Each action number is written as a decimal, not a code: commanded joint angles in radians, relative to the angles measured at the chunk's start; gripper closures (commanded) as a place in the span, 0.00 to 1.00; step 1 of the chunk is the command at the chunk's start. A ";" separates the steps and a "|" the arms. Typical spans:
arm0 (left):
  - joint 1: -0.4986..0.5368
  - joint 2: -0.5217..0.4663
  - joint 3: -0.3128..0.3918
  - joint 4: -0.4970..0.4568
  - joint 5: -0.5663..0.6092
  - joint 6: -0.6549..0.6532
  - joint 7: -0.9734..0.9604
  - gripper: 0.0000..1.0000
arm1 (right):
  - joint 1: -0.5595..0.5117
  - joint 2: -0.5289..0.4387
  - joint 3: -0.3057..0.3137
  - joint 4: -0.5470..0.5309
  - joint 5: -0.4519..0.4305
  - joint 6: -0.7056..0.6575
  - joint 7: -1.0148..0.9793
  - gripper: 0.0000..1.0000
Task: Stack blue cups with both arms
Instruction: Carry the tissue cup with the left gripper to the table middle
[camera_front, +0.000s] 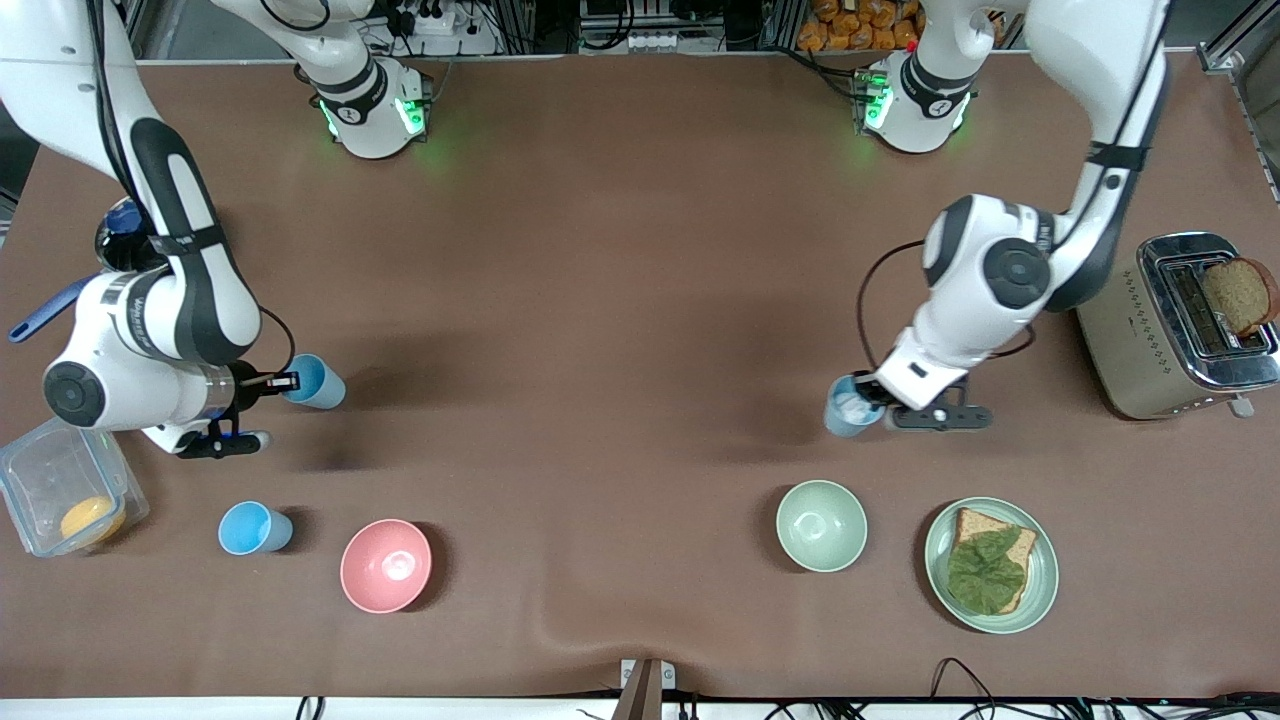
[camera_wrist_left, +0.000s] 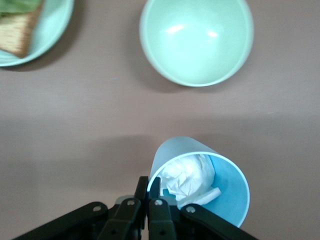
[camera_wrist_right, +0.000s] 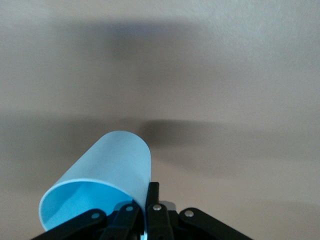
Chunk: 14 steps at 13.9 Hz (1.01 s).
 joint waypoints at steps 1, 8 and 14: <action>-0.096 0.081 0.005 0.115 -0.018 -0.037 -0.106 1.00 | 0.031 -0.029 -0.002 0.043 0.016 -0.076 0.000 1.00; -0.283 0.233 0.005 0.287 -0.011 -0.037 -0.451 1.00 | 0.149 -0.043 0.000 0.109 0.067 -0.208 0.160 1.00; -0.363 0.349 0.007 0.356 -0.017 -0.037 -0.517 1.00 | 0.188 -0.049 0.000 0.118 0.121 -0.234 0.263 1.00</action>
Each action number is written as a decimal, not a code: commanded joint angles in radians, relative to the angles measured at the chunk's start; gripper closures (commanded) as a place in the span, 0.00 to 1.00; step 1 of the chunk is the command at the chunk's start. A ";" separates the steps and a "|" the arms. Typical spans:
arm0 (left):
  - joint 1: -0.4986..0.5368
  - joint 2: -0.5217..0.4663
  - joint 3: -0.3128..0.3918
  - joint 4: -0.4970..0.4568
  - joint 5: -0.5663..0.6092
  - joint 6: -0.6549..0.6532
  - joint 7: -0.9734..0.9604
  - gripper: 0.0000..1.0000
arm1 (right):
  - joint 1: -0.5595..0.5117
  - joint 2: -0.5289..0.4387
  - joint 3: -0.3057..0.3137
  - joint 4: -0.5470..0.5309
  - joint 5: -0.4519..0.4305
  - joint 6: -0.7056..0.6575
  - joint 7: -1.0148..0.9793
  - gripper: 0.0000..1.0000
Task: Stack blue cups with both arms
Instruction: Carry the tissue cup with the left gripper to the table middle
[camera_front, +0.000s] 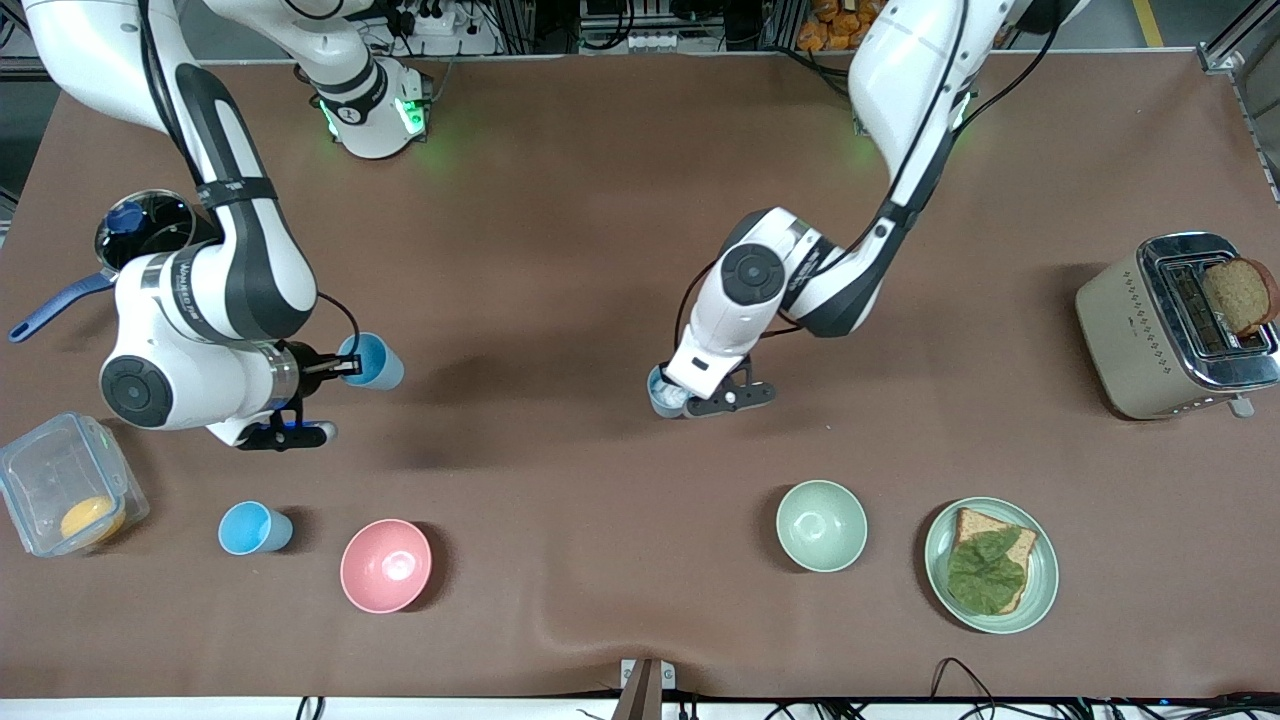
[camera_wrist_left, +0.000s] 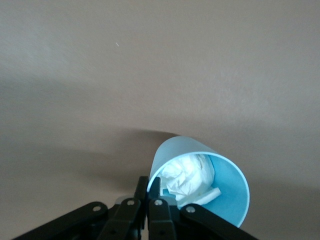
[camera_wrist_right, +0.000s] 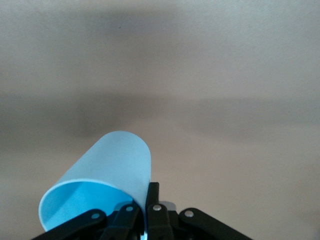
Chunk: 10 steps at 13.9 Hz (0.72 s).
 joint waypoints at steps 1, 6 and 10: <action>-0.023 0.028 0.008 0.045 -0.024 -0.022 -0.026 1.00 | 0.011 -0.017 -0.004 0.002 0.031 -0.026 0.056 1.00; -0.049 0.016 -0.002 0.045 -0.099 -0.038 -0.063 1.00 | 0.047 -0.024 -0.004 0.008 0.060 -0.046 0.136 1.00; -0.067 0.016 0.000 0.040 -0.101 -0.053 -0.097 0.75 | 0.133 -0.023 -0.004 0.051 0.098 -0.060 0.326 1.00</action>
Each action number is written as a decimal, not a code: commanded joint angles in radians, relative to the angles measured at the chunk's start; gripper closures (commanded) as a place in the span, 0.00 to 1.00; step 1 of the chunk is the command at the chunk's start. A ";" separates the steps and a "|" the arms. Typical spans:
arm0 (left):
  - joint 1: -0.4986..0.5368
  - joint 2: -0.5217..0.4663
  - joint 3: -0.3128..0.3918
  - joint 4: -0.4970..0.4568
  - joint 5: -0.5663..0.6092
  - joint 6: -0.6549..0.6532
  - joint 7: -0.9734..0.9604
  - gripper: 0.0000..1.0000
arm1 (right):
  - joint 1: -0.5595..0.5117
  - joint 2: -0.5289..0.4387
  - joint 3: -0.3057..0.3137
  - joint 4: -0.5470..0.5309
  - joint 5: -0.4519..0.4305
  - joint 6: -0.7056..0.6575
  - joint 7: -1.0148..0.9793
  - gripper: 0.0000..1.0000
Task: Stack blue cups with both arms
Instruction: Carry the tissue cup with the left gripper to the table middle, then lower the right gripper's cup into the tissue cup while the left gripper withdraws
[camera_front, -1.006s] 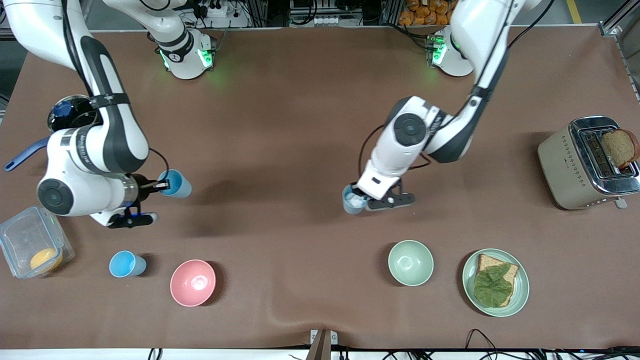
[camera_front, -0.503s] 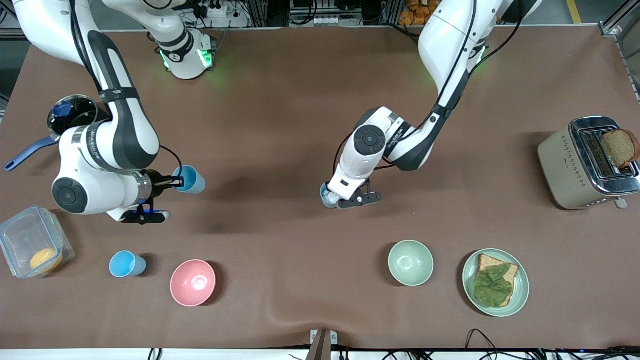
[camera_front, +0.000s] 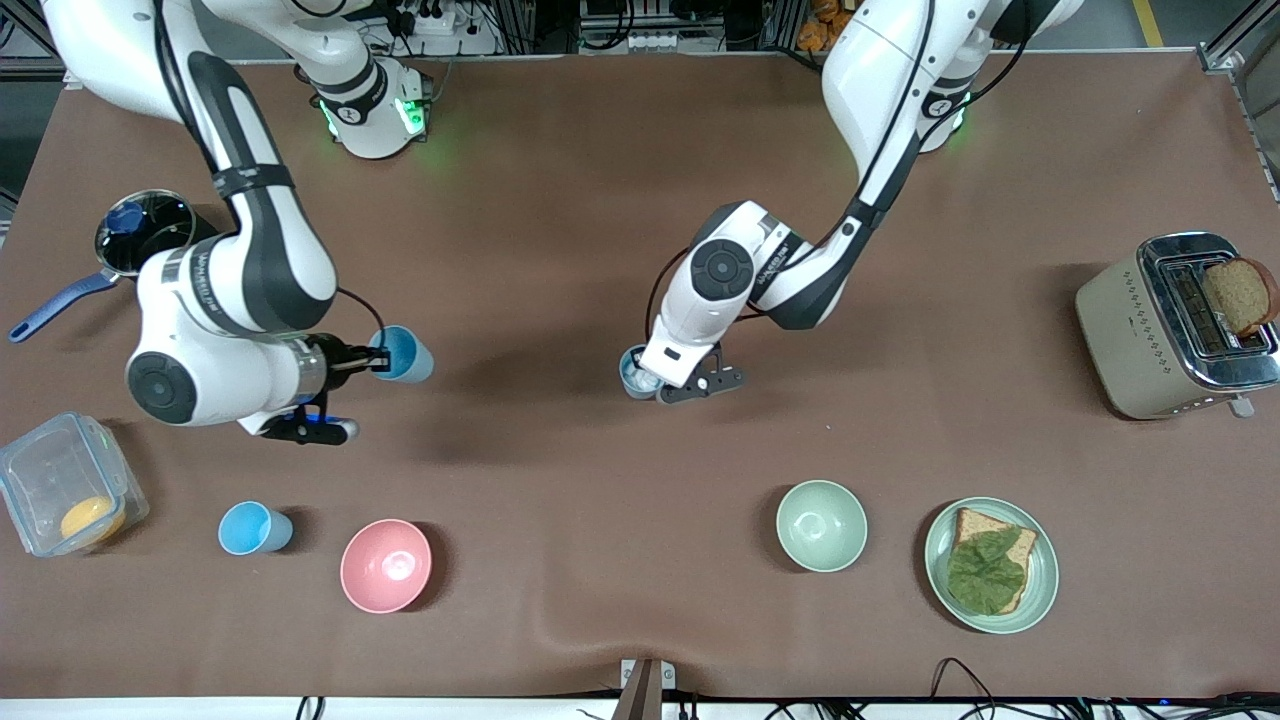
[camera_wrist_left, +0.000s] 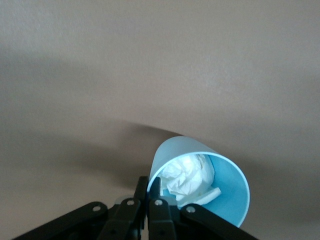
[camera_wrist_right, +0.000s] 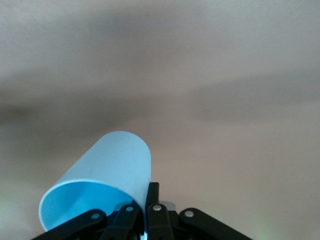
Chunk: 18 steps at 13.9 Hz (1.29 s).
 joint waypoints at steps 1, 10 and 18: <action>-0.008 -0.001 0.005 0.016 -0.019 -0.044 -0.014 0.34 | 0.090 -0.020 -0.006 0.027 0.016 -0.024 0.167 1.00; 0.159 -0.313 0.018 0.012 -0.005 -0.352 0.046 0.00 | 0.230 0.043 -0.008 0.096 0.131 0.036 0.287 1.00; 0.416 -0.519 0.016 0.012 0.121 -0.611 0.339 0.00 | 0.417 0.221 -0.009 0.306 0.144 0.186 0.419 1.00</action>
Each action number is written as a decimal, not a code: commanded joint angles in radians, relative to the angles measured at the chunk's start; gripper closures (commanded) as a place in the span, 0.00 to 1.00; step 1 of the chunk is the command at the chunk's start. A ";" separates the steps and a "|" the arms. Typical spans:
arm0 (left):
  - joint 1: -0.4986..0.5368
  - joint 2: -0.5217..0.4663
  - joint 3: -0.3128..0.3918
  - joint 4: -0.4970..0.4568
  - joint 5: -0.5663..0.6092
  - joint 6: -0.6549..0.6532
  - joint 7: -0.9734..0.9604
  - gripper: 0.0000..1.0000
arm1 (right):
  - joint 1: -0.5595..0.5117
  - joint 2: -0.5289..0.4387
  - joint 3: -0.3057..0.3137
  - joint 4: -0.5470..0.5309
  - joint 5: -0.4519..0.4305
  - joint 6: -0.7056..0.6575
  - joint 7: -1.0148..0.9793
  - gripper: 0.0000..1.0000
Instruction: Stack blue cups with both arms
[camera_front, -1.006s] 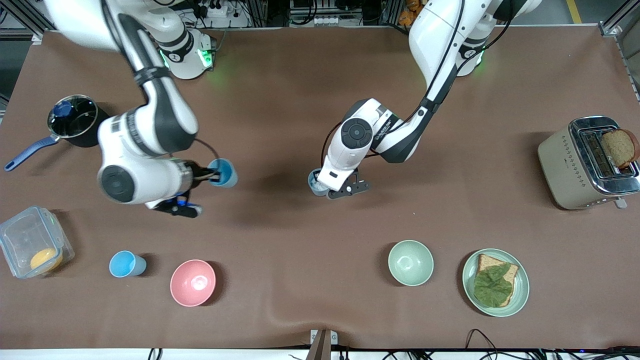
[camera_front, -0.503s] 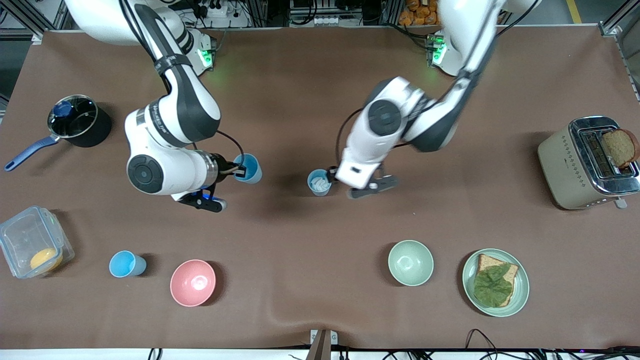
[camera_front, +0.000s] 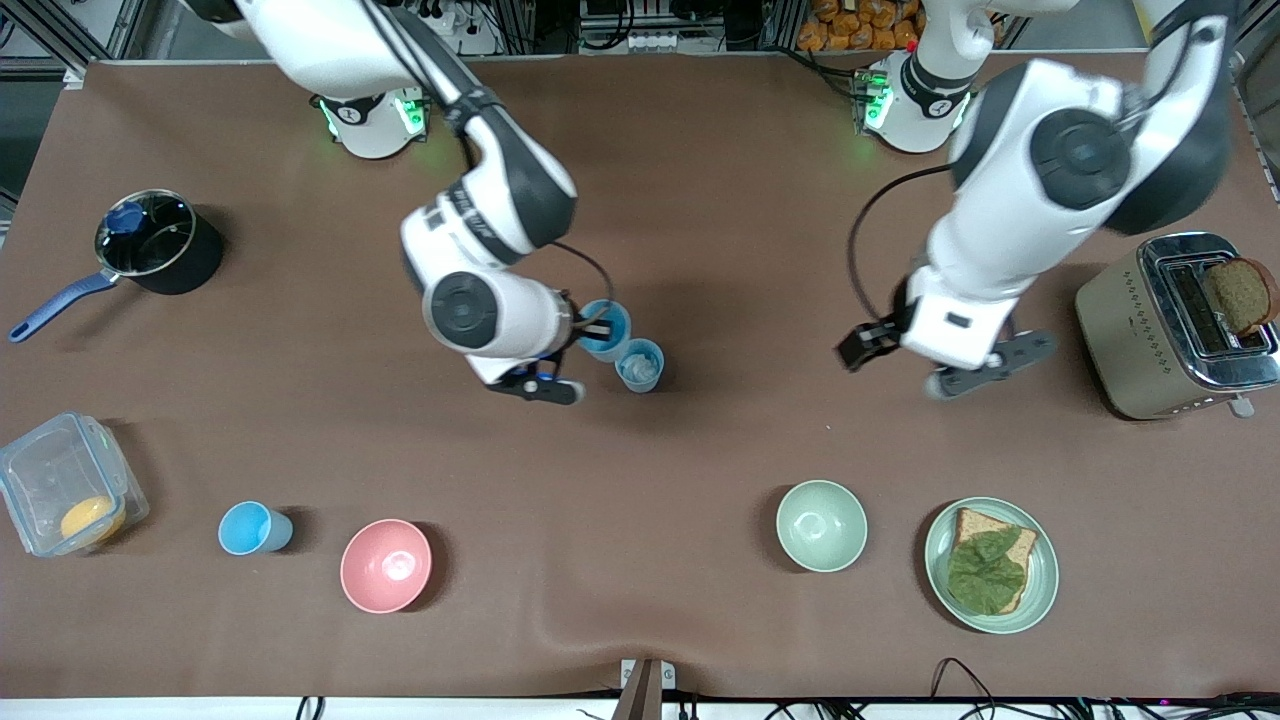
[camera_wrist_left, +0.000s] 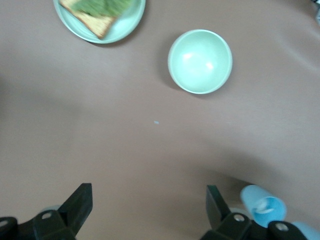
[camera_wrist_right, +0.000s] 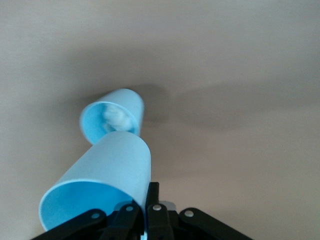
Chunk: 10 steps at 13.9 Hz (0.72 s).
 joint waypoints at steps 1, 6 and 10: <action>0.073 -0.061 -0.012 -0.028 0.025 -0.047 0.119 0.00 | 0.031 0.059 -0.012 0.056 0.008 0.020 0.013 1.00; 0.179 -0.107 -0.018 -0.026 -0.001 -0.096 0.242 0.00 | 0.053 0.098 -0.015 0.052 0.005 0.098 0.012 1.00; 0.197 -0.153 -0.019 -0.032 -0.002 -0.191 0.273 0.00 | 0.053 0.105 -0.015 0.051 0.003 0.097 0.012 1.00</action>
